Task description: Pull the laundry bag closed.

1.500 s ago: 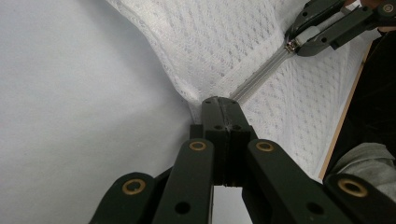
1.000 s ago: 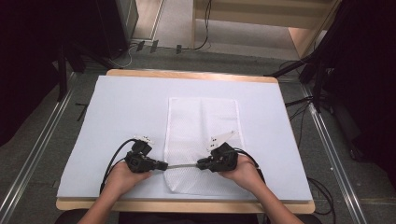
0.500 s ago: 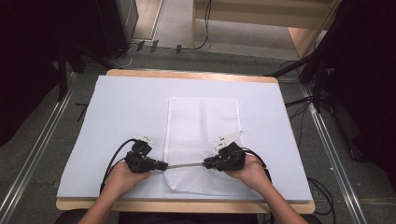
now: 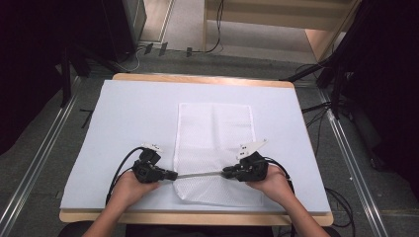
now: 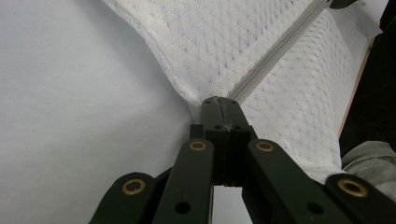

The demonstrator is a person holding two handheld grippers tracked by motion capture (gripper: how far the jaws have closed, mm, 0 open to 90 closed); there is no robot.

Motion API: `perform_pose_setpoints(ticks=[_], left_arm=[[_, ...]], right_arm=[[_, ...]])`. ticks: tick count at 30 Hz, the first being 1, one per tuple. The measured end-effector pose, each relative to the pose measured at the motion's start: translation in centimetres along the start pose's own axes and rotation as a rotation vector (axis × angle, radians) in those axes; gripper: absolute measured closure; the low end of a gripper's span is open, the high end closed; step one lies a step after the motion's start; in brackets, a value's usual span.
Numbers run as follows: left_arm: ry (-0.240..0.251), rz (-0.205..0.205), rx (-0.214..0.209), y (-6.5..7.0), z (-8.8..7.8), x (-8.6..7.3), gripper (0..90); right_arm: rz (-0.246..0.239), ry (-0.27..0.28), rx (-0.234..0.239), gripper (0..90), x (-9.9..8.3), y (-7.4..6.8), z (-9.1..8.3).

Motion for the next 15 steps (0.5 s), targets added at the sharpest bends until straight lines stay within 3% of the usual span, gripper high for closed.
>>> perform_pose_setpoints(ticks=[4, 15], left_arm=[[-0.003, 0.031, 0.018, 0.1, 0.0, 0.0, 90.0], [-0.002, 0.033, 0.018, 0.1, 0.0, 0.0, 90.0]], right_arm=[[-0.008, -0.005, 0.002, 83.0, -0.1, 0.1, -0.1], [0.015, 0.004, -0.015, 83.0, -1.4, 0.9, -1.4]])
Point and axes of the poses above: each handheld gripper's, and its own axes: z roughly forward along the jaws, x roughly out of its top, y roughly to its right, the point moved 4 cm from there along z, roughly forward along the jaws
